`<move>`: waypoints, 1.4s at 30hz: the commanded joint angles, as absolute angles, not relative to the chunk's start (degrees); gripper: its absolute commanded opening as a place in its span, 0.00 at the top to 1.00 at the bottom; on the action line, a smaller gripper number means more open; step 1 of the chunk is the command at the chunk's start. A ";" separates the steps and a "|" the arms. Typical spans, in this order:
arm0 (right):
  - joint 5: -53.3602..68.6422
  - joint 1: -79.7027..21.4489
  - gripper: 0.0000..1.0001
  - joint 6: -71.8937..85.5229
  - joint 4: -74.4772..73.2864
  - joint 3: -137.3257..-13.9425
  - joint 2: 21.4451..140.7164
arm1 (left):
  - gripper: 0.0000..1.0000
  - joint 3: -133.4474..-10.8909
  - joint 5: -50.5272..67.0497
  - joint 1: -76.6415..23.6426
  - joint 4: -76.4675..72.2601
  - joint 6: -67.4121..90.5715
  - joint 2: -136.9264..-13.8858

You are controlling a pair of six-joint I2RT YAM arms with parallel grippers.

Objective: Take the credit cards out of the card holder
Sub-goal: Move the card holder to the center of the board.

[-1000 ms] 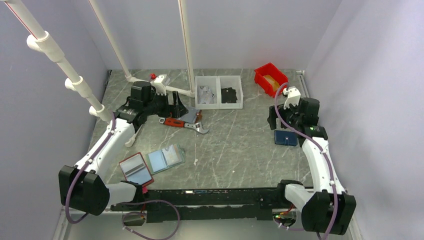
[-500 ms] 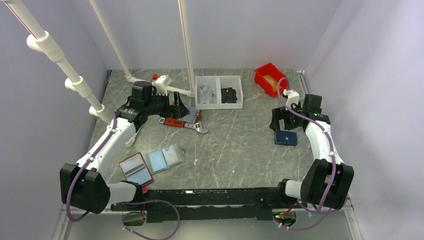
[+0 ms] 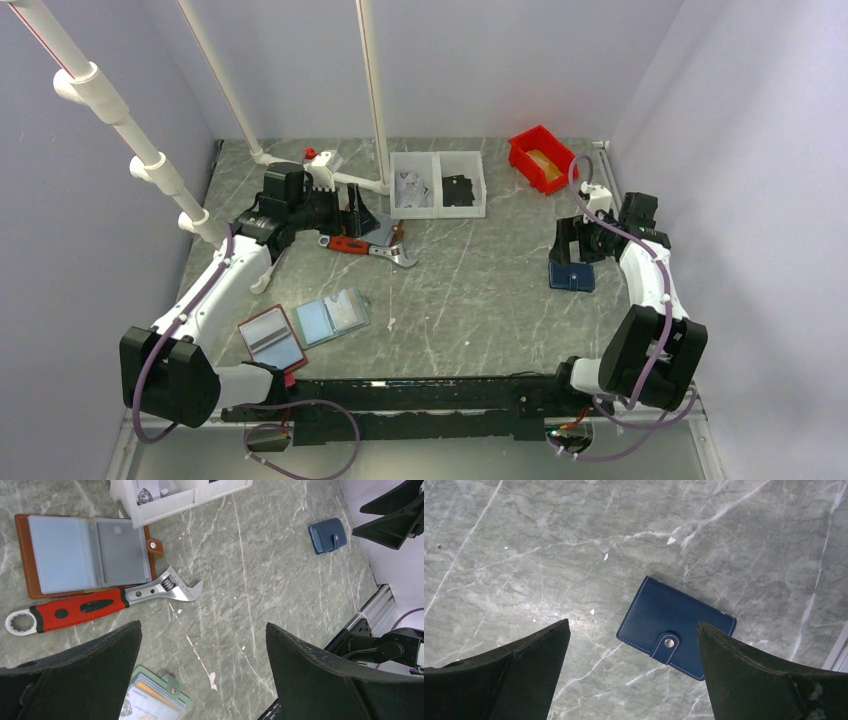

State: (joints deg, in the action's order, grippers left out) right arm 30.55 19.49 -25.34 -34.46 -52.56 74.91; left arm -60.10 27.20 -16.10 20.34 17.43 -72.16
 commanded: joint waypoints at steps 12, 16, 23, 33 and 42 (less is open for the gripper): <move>31.49 21.38 0.00 -28.82 -35.51 -52.72 79.27 | 0.01 -59.93 28.70 -16.26 18.44 16.77 -71.72; 31.20 21.43 0.00 -28.83 -35.72 -52.82 80.48 | 0.01 -59.94 28.53 -16.23 18.53 16.66 -71.71; 27.44 21.28 0.00 -29.53 -35.37 -52.24 81.90 | 0.01 -59.85 28.65 -16.21 18.42 16.74 -71.94; 19.77 15.69 0.00 -37.02 -34.73 -49.70 79.20 | 0.01 -59.92 28.87 -16.23 18.49 16.81 -72.25; 7.86 6.10 0.02 -39.54 -30.51 -46.29 78.13 | 0.01 -59.94 28.85 -16.25 18.55 16.79 -72.33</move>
